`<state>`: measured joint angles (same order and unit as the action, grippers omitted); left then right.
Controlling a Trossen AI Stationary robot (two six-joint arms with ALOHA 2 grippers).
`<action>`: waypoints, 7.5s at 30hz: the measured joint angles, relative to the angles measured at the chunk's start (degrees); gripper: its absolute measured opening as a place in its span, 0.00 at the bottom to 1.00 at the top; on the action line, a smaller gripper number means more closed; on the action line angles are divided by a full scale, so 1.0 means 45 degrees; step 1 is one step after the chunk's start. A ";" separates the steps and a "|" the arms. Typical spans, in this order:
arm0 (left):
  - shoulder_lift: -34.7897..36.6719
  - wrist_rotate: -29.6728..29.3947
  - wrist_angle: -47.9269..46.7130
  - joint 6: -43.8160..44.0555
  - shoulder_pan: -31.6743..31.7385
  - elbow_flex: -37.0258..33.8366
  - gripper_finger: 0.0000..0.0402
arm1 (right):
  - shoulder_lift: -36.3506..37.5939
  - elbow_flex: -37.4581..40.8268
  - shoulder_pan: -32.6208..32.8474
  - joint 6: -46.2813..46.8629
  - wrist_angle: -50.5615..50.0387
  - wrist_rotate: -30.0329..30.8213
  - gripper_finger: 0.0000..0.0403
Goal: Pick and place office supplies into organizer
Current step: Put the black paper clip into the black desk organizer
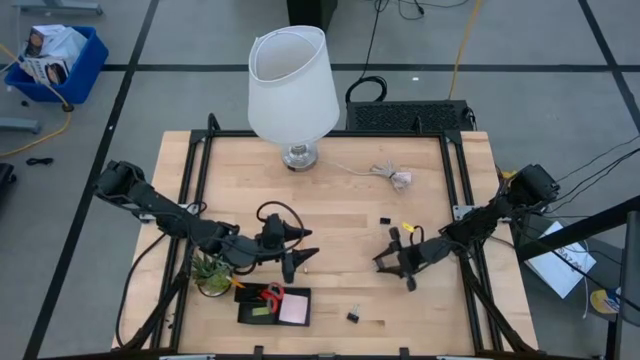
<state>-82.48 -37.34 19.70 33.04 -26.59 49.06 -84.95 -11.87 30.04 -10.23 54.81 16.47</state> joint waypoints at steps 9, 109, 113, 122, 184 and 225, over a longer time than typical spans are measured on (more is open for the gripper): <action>0.0000 0.0920 -0.0395 0.1361 -0.0227 0.0000 0.68 | 0.0010 -0.1958 -0.0005 -0.2980 0.0014 0.2311 0.39; -0.0005 0.1024 -0.1669 0.3155 0.0062 0.0015 0.03 | -0.2919 -0.7886 -0.2502 -0.7322 0.0037 0.0907 0.38; -0.0005 0.1214 -0.1650 0.3055 -0.0053 0.0015 0.02 | -0.2919 -0.7887 -0.2412 -0.7598 0.0060 0.0951 0.45; -0.0005 0.1044 -0.1714 0.3016 -0.0493 0.0010 0.02 | -0.2919 -0.7890 -0.2338 -0.7622 0.0071 0.0954 0.55; 0.3084 -0.0080 -0.4329 0.2282 -0.7251 0.0000 0.02 | 0.4767 0.1441 -0.0243 -0.2881 0.2267 0.7971 0.43; -0.3532 0.2271 -1.2994 0.6016 -0.7703 0.6645 0.02 | 0.5732 0.2392 -0.0340 -0.2894 -0.0340 0.8606 0.43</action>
<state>-98.37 -27.12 -38.78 60.11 -61.26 78.96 -59.15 -1.10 28.51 -23.26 53.28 55.20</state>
